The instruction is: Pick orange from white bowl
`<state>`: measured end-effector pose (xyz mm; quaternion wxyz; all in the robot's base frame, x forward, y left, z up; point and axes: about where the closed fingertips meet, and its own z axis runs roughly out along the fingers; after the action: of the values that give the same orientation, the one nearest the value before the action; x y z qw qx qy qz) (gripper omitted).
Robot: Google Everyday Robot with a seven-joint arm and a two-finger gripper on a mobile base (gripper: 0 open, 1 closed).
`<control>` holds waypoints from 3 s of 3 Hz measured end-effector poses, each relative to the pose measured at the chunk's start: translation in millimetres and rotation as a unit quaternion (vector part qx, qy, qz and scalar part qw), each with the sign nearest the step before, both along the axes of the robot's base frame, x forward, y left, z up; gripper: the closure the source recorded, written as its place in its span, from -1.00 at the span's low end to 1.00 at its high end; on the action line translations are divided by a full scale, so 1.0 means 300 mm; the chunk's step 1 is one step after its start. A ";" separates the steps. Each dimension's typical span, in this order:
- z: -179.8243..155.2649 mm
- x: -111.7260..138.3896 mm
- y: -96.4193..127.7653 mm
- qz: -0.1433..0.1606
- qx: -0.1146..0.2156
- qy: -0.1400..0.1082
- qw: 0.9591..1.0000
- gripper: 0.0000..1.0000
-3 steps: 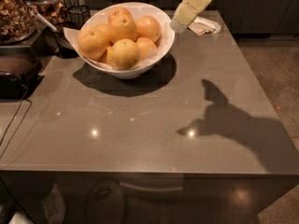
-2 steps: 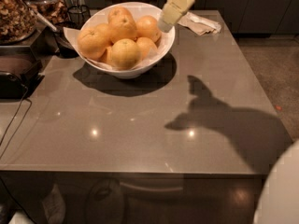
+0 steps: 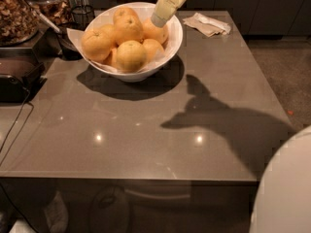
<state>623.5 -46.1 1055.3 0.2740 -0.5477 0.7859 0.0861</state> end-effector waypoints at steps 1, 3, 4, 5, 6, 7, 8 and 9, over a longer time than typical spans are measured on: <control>-0.025 0.115 0.151 0.028 -0.019 -0.008 0.999 -1.00; -0.037 0.161 0.207 0.028 0.008 -0.014 0.999 -1.00; -0.064 0.173 0.272 0.041 0.010 -0.001 0.999 -0.98; -0.098 0.199 0.313 0.036 -0.006 0.008 0.999 -0.88; -0.141 0.234 0.311 0.016 -0.018 0.021 1.000 -0.72; -0.173 0.263 0.283 -0.011 -0.019 0.033 0.999 -0.74; -0.198 0.280 0.273 -0.027 -0.021 0.044 0.998 -0.74; -0.211 0.285 0.280 -0.032 -0.025 0.050 0.998 -0.64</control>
Offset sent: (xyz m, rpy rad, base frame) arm 0.0493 0.0607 -0.0098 -0.0942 0.0298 0.1033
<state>709.1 37.8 992.0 0.2230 -0.5239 0.8177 0.0851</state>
